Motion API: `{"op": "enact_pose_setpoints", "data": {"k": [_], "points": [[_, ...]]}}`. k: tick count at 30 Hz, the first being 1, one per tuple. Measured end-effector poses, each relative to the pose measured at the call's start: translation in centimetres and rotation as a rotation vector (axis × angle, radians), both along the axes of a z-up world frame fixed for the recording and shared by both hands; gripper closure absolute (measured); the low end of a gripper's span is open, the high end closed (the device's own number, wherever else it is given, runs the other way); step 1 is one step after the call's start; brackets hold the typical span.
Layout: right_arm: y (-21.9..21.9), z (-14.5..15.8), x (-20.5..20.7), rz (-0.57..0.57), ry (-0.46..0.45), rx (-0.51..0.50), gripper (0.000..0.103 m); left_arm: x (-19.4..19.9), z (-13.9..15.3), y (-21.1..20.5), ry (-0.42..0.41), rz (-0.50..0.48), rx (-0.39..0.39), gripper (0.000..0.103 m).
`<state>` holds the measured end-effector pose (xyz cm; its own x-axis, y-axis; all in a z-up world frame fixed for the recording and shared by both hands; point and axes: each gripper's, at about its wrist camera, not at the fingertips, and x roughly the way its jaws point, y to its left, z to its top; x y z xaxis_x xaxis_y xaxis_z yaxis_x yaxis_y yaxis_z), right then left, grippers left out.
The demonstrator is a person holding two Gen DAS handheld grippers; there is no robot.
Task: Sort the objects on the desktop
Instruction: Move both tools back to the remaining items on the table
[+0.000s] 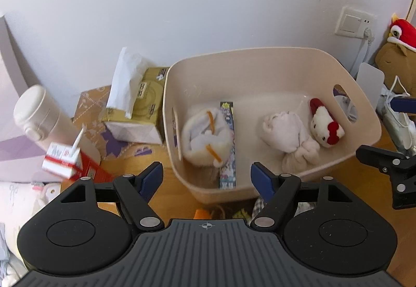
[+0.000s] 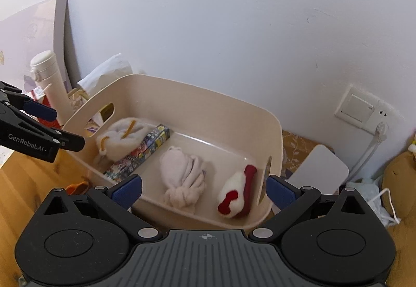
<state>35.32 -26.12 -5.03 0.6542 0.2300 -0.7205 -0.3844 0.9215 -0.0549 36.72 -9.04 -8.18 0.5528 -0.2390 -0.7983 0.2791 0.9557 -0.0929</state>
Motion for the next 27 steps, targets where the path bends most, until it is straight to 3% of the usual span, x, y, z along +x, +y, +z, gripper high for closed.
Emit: {"op": "enact_pose_setpoints", "data": {"k": [10,27], "points": [[-0.4,-1.1,-4.8,0.049,0.046,0.007,0.000,-5.2,-0.8,1.7,0.047,0.011,-0.034,0.027],[0.6,-5.1,-10.9,0.203,0.225,0.006,0.000,-12.6,-6.1,4.2,0.266,0.075,-0.085,0.027]]}}
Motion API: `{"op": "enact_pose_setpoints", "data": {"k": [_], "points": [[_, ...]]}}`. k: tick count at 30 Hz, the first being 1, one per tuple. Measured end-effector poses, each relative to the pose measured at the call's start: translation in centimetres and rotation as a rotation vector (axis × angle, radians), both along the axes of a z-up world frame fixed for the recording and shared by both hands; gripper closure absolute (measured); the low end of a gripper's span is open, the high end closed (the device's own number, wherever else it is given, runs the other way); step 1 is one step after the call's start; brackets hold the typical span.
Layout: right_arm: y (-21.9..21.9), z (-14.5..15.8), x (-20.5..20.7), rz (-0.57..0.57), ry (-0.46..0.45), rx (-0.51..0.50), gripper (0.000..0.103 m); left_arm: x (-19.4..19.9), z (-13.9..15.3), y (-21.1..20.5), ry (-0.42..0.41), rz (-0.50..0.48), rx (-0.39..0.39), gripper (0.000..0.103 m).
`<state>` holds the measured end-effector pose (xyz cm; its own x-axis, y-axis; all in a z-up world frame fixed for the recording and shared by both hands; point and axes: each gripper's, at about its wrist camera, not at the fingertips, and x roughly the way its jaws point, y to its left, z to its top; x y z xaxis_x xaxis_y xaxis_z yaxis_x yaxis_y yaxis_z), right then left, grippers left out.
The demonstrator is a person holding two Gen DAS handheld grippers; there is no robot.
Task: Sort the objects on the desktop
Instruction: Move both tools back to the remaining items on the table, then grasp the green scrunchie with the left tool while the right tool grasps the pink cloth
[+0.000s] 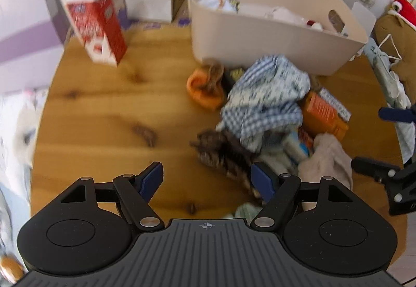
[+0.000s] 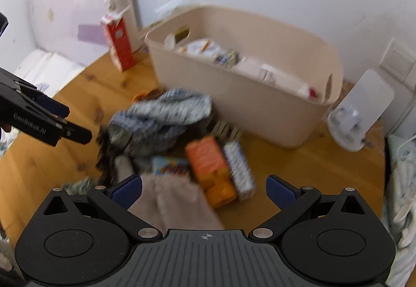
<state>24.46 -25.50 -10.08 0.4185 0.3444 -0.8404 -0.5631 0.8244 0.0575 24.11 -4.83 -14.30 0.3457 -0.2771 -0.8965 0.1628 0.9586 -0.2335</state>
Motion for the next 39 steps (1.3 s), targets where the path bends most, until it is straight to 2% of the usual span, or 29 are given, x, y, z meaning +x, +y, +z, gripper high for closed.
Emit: {"op": "enact_pose_setpoints", "data": {"k": [9,15,26,29,33,39], "points": [[0.5,-2.5,-2.0,0.031,0.088,-0.032,0.000,-2.5,-1.5,-0.3,0.056,-0.069,0.021,0.027],[0.8,-3.1,-3.0,0.072,0.108,-0.047,0.000,-4.0,-2.1,-1.5,0.081,-0.141,0.018,0.027],[1.1,-5.2,-2.5,0.046,0.168,-0.068,0.000,-4.7,-4.2,-4.5,0.136,-0.227,0.035,0.027],[1.2,-5.8,-2.3,0.027,0.188,-0.062,0.000,-4.4,-5.1,-4.9,0.157,-0.218,0.043,0.027],[1.3,-6.5,-2.2,0.012,0.207,-0.068,0.000,-3.9,-5.9,-5.0,0.193,-0.186,0.013,0.027],[0.7,-6.6,-2.2,-0.036,0.200,-0.046,0.000,-3.8,-5.9,-4.7,0.171,-0.152,-0.008,0.027]]}}
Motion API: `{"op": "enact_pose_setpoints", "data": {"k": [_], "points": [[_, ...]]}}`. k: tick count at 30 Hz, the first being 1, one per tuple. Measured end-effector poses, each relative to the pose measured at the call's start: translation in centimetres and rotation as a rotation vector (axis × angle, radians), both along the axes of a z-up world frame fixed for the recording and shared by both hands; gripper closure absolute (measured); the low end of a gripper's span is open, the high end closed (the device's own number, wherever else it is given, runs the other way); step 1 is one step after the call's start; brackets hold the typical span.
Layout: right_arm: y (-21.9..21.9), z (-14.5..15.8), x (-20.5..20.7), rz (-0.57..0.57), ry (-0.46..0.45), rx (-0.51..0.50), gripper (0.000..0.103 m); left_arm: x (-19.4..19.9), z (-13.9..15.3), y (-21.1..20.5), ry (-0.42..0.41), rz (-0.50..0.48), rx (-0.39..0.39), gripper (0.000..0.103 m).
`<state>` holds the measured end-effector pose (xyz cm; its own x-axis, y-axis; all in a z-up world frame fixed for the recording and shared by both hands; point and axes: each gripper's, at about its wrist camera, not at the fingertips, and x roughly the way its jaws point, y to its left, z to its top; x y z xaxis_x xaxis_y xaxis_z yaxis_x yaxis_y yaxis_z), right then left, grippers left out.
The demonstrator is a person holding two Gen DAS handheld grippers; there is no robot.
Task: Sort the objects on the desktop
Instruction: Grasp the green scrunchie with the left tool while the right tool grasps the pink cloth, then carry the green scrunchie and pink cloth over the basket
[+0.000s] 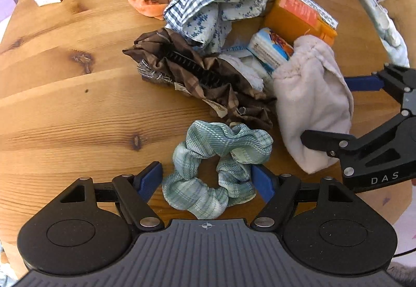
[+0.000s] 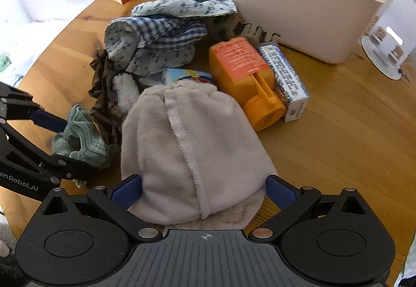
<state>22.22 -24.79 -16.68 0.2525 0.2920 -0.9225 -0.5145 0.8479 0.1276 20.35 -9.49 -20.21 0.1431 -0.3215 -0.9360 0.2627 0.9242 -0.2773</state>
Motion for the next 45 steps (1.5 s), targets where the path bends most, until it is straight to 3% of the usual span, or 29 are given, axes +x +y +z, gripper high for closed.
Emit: {"op": "enact_pose_setpoints", "data": {"k": [4,8,11,15,18,33,45], "points": [[-0.4,0.0,-0.4,0.008,-0.009,0.007,0.011,-0.2,0.0,0.1,-0.012,-0.003,0.006,0.029],[-0.3,0.1,-0.2,0.008,0.000,0.023,0.020,-0.2,0.2,-0.1,-0.019,0.002,0.022,0.038],[-0.2,0.2,-0.3,0.020,-0.008,0.023,0.036,-0.3,0.4,-0.2,-0.018,0.004,0.011,0.049],[-0.3,0.8,-0.5,0.034,-0.027,0.020,0.068,-0.7,0.6,-0.5,-0.025,-0.014,0.007,0.060],[-0.8,1.3,-0.5,0.041,-0.031,0.027,0.076,-1.1,0.9,-0.2,-0.034,-0.023,0.007,0.068],[-5.1,4.1,-0.6,-0.046,-0.079,0.058,0.079,-1.2,2.4,0.6,-0.072,-0.027,-0.035,0.076],[-8.9,6.7,1.2,-0.183,-0.139,0.095,0.078,-0.9,6.6,2.4,-0.171,0.029,-0.092,0.078]]}}
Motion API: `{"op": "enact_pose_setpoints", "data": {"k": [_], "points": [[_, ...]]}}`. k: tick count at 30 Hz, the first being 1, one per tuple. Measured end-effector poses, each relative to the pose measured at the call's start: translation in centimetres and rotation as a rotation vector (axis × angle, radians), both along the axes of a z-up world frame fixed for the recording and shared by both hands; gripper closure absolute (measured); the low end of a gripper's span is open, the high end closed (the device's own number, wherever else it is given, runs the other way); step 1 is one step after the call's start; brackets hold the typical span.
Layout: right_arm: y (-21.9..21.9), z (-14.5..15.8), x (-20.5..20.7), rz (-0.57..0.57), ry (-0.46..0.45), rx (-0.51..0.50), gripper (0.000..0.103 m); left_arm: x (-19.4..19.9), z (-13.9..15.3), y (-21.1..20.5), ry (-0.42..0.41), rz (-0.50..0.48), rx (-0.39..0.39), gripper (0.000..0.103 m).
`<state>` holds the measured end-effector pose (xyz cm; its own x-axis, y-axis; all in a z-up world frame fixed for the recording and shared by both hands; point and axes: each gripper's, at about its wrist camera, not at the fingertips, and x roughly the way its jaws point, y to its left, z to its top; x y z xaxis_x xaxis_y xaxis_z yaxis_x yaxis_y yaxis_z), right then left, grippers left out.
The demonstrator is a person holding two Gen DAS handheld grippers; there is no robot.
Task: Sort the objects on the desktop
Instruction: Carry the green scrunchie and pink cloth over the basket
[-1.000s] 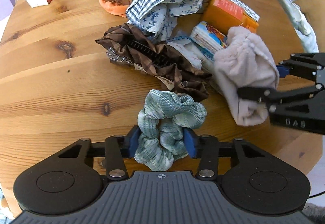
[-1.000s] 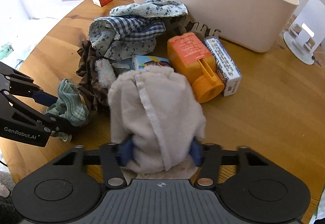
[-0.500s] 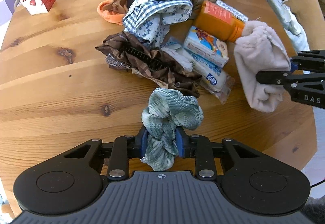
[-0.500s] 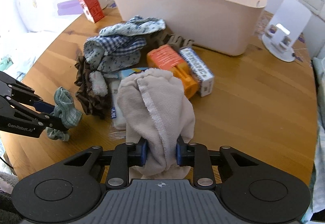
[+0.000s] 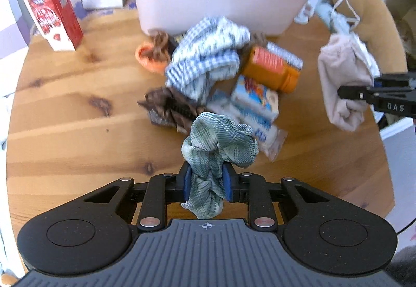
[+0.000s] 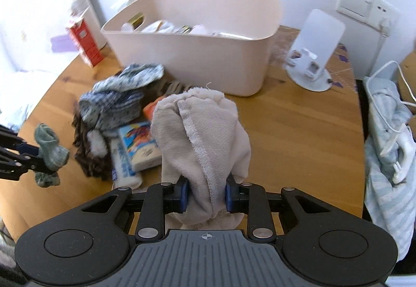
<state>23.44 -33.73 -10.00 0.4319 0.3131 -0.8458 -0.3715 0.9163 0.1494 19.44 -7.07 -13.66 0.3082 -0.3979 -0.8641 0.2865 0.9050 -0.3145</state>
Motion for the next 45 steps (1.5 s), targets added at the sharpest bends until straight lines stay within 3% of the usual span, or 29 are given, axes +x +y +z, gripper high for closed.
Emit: {"op": "enact_pose_setpoints", "data": {"k": [25,45], "points": [[-2.6,4.1,6.8,-0.159,-0.164,0.031,0.078,9.1,5.5,1.2,-0.183,0.139,0.010,0.078],[0.8,7.8,12.8,-0.161,-0.314,0.041,0.076,16.5,9.9,-1.7,-0.349,0.091,0.061,0.078]]}}
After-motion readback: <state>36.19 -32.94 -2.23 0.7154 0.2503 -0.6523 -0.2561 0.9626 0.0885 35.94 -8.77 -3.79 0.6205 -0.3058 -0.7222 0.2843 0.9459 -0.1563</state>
